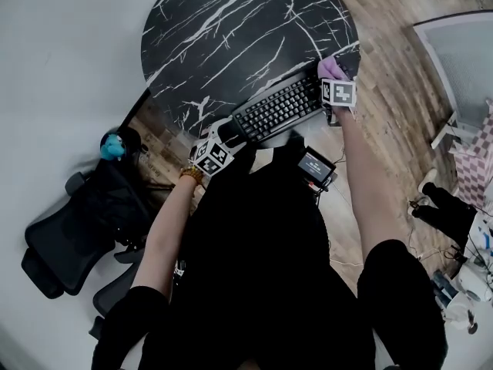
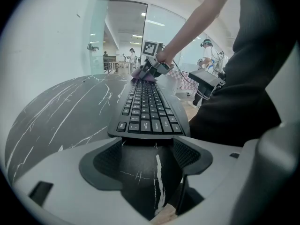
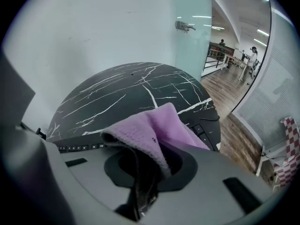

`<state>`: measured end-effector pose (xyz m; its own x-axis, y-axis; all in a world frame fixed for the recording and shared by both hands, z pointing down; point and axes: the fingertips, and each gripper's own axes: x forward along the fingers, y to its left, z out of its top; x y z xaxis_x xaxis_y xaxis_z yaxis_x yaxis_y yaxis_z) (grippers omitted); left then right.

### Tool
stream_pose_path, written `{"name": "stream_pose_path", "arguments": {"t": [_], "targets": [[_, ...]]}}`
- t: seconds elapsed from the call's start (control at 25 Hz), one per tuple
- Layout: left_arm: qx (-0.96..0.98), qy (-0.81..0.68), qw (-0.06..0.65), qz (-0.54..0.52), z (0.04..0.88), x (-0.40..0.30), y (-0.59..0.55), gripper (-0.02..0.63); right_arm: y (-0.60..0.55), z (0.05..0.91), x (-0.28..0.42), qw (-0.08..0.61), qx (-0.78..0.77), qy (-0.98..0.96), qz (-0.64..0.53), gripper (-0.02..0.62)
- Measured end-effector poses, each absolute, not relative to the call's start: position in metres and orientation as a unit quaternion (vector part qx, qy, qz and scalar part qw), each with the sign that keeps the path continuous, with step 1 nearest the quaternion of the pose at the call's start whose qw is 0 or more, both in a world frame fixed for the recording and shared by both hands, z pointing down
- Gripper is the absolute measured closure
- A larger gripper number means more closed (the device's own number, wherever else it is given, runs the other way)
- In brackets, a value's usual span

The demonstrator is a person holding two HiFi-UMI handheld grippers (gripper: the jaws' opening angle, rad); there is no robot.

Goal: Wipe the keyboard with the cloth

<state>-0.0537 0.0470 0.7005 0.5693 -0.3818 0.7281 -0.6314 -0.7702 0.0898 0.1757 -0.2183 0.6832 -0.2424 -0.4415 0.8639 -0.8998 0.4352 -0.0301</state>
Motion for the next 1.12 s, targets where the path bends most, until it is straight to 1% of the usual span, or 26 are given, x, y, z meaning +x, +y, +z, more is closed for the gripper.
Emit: {"name": "stream_pose_path", "arguments": {"t": [0.16,0.68,1.12], "targets": [[0.869,-0.291,0.173,0.36,0.701,-0.053,0.046,0.281,-0.213,0.685,0.171,0.424,0.456,-0.739,0.257,0.535],[0.87,-0.29,0.173,0.36,0.701,-0.054,0.046,0.279,-0.194,0.686,0.151,0.415,0.459,-0.739,0.265,0.535],[0.87,-0.29,0.173,0.359,0.701,-0.054,0.046,0.279,-0.185,0.685,0.141,0.423,0.459,-0.739,0.255,0.535]]}}
